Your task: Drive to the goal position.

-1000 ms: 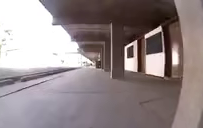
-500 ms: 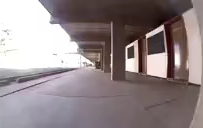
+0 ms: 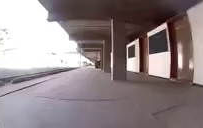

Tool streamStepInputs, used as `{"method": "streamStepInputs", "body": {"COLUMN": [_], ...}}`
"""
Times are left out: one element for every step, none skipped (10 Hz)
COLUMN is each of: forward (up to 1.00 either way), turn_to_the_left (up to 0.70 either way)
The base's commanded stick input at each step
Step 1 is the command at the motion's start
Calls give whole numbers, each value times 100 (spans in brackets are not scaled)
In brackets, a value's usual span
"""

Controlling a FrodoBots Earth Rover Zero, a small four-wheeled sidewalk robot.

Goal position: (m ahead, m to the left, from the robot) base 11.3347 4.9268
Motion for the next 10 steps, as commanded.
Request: {"method": "streamStepInputs", "body": {"forward": [50, 50, 50, 50, 50, 50, 50, 50, 50, 50], "turn_to_the_left": [0, 0, 0, 0, 0, 0, 0, 0, 0, 0]}}
